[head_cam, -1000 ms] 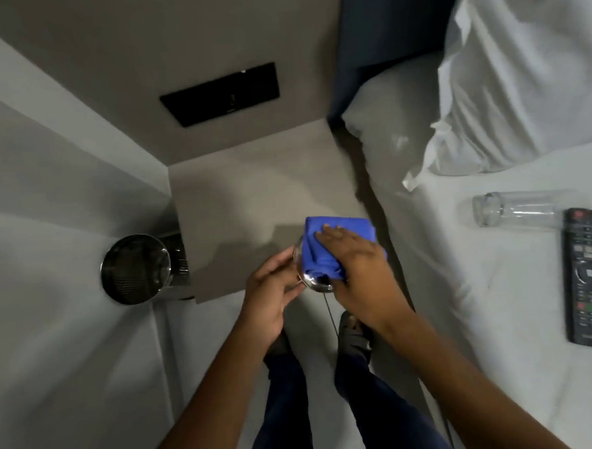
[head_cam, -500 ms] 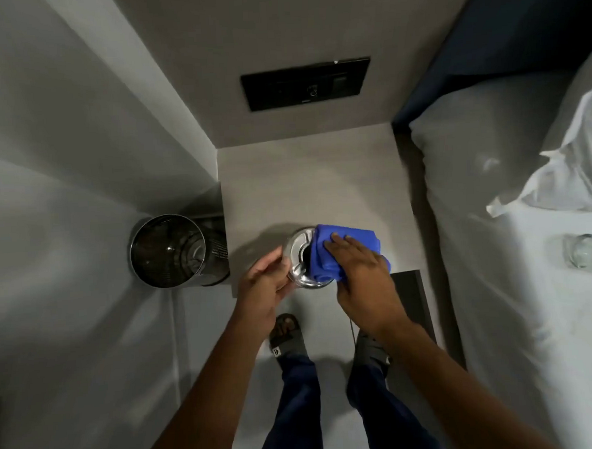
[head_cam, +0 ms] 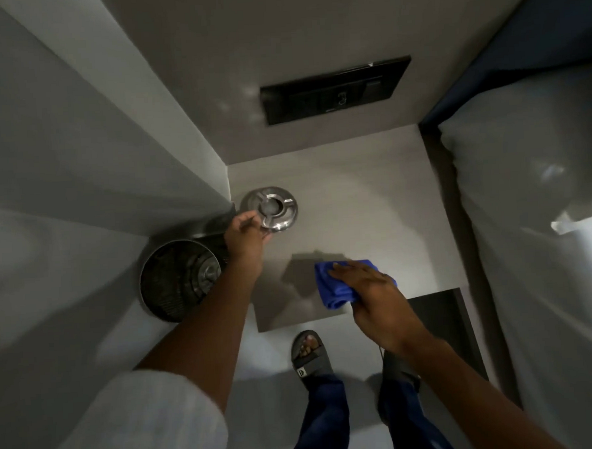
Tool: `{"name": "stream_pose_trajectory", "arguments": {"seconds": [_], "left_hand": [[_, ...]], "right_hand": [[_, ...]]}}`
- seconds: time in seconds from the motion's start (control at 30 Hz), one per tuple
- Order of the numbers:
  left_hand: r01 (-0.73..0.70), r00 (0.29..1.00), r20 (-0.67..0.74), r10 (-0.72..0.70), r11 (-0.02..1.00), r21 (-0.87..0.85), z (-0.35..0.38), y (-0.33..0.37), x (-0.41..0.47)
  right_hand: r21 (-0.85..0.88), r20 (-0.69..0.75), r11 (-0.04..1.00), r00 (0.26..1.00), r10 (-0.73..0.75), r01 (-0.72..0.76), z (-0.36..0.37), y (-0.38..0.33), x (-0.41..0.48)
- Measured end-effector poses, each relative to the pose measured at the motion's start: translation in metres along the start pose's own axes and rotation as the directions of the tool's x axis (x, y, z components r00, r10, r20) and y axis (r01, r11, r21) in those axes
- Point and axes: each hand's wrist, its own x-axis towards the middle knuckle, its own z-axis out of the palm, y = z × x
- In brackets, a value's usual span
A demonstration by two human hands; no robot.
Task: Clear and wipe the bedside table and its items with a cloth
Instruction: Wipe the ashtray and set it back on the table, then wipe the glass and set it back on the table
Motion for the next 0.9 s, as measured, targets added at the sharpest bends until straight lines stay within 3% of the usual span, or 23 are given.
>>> {"name": "stream_pose_trajectory", "arguments": {"seconds": [0.13, 0.27, 0.4, 0.53, 0.63, 0.77, 0.83, 0.9], "left_hand": [[-0.077, 0.996, -0.048, 0.081, 0.993, 0.085, 0.021, 0.011, 0.028], [-0.175, 0.98, -0.018, 0.201, 0.893, 0.416, 0.023, 0.012, 0.038], [-0.146, 0.989, 0.079, 0.123, 0.861, 0.488, 0.019, 0.017, 0.027], [-0.384, 0.922, 0.256, 0.29, 0.613, 0.69, 0.021, 0.009, -0.013], [-0.515, 0.856, 0.398, 0.329, 0.599, 0.613, 0.038, -0.014, -0.075], [-0.443, 0.776, 0.625, 0.086, 0.779, 0.443, 0.085, -0.055, -0.171], [-0.462, 0.717, 0.691, 0.09, 0.804, 0.375, 0.114, -0.07, -0.212], [-0.521, 0.645, 0.755, 0.116, 0.79, 0.323, 0.146, -0.08, -0.249]], "right_hand": [[0.039, -0.021, 0.999, 0.999, 0.037, -0.036, -0.003, 0.008, -0.006], [0.085, -0.033, 0.995, 0.997, 0.063, -0.059, -0.014, 0.013, -0.011], [0.123, -0.074, 0.99, 0.994, 0.079, -0.07, -0.026, 0.018, -0.018], [0.135, -0.164, 0.987, 0.98, 0.113, -0.091, -0.037, 0.029, -0.029], [0.293, -0.3, 0.945, 0.925, 0.233, -0.143, -0.052, 0.039, -0.043], [0.713, -0.325, 0.686, 0.798, 0.507, -0.144, -0.082, 0.057, -0.075], [0.778, -0.373, 0.626, 0.758, 0.536, -0.06, -0.103, 0.07, -0.097], [0.772, -0.435, 0.636, 0.719, 0.543, -0.013, -0.129, 0.084, -0.122]]}}
